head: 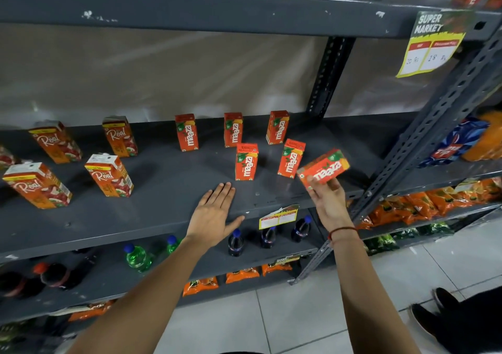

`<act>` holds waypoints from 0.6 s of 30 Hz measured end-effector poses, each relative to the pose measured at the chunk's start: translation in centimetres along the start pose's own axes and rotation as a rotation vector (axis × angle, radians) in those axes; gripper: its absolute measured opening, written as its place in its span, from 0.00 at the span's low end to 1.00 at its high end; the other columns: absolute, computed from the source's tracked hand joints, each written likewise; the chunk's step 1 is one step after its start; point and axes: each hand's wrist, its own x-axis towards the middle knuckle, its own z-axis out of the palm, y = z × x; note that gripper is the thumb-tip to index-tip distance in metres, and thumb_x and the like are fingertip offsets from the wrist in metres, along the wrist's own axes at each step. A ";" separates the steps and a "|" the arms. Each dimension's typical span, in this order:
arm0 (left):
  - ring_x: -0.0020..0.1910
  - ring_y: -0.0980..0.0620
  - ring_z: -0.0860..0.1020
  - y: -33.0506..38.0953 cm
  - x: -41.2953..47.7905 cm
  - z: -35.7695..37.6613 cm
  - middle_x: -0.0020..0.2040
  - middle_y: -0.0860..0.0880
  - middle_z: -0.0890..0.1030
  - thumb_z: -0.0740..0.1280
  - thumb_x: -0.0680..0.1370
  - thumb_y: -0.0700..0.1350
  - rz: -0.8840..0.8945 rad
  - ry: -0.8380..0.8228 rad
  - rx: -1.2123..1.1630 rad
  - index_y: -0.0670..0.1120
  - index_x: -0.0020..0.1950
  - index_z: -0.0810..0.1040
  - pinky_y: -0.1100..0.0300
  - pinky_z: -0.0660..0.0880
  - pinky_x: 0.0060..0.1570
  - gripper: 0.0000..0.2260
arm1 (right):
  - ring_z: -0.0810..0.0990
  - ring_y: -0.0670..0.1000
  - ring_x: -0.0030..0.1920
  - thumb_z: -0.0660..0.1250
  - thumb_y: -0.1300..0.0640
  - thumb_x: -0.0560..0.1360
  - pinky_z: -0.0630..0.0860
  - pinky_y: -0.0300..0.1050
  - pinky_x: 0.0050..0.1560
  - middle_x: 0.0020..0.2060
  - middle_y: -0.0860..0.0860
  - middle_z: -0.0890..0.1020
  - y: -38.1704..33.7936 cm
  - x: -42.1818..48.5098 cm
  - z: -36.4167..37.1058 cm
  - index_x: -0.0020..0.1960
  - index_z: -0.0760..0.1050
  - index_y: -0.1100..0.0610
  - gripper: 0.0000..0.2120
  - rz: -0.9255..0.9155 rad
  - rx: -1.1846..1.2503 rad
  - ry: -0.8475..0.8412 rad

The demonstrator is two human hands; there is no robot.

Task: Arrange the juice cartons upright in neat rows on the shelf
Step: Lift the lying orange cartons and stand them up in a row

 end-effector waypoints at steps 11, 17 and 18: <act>0.71 0.45 0.65 -4.5 -5.1 -1.0 0.71 0.41 0.68 0.53 0.76 0.62 -0.167 0.092 -0.001 0.40 0.70 0.66 0.48 0.61 0.69 0.32 | 0.81 0.57 0.57 0.78 0.69 0.62 0.77 0.49 0.60 0.56 0.61 0.82 4.4 -1.5 14.4 0.60 0.73 0.65 0.29 -0.157 -0.592 -0.319; 0.70 0.45 0.66 -5.3 -6.0 -1.0 0.71 0.41 0.69 0.60 0.77 0.58 -0.160 0.103 -0.016 0.39 0.71 0.65 0.48 0.60 0.69 0.30 | 0.78 0.56 0.62 0.78 0.65 0.64 0.72 0.44 0.58 0.60 0.58 0.80 7.5 0.0 20.0 0.66 0.69 0.61 0.33 -0.192 -0.908 -0.449; 0.70 0.45 0.66 -5.3 -6.0 -1.0 0.71 0.41 0.68 0.60 0.77 0.58 -0.159 0.099 -0.020 0.39 0.71 0.65 0.47 0.59 0.70 0.30 | 0.78 0.56 0.62 0.78 0.65 0.64 0.72 0.46 0.60 0.61 0.58 0.79 7.8 0.3 20.4 0.66 0.69 0.61 0.33 -0.192 -0.939 -0.466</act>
